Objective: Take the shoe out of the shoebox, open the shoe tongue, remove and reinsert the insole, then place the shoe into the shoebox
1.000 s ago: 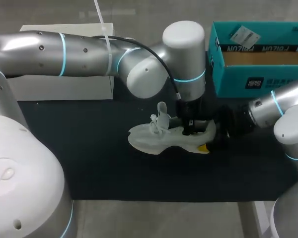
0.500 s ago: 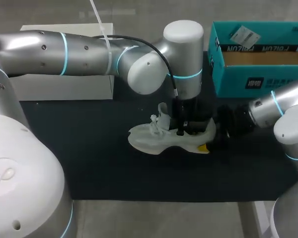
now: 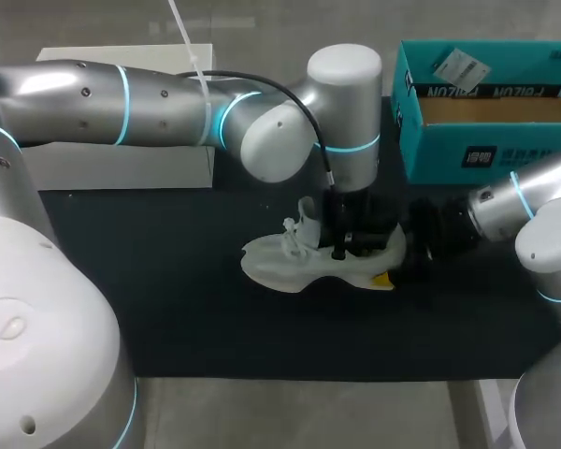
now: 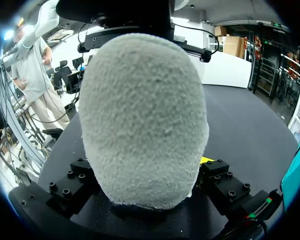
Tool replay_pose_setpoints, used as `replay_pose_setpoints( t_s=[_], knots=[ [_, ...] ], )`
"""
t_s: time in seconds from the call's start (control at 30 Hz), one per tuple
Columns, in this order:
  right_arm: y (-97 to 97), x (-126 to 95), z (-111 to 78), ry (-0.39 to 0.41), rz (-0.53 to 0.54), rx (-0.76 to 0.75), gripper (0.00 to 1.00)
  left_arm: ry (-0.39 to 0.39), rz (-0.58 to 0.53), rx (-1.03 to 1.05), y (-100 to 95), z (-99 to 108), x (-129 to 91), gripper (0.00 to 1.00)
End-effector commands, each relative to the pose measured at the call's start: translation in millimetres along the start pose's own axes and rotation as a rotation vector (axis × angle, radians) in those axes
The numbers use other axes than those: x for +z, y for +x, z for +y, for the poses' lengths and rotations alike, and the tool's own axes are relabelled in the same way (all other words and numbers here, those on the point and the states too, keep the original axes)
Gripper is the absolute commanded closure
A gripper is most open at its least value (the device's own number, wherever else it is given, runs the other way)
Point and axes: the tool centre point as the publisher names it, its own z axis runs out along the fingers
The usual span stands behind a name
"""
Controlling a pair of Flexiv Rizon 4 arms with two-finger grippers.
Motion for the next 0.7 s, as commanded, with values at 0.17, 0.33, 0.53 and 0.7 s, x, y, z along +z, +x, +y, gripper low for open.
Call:
replay_pose_setpoints(
  t_s=[0.17, 0.33, 0.53, 0.7],
  knots=[
    [-1.7, 4.7, -6.0, 0.002, -0.001, 0.002, 1.00, 0.006, -0.032, -0.003, 6.3, 1.5, 4.8, 0.89],
    [-1.7, 4.7, -6.0, 0.002, -0.001, 0.002, 1.00, 0.001, -0.037, -0.009, 4.4, 3.9, 4.3, 0.88],
    [-1.7, 4.7, -6.0, 0.002, -0.001, 0.002, 1.00, -0.024, -0.082, 0.009, 2.9, 5.9, 17.8, 0.61],
    [-1.7, 4.7, -6.0, 0.002, -0.001, 0.002, 1.00, -0.013, -0.150, -0.010, -4.3, 6.4, 24.9, 0.59]
  ],
)
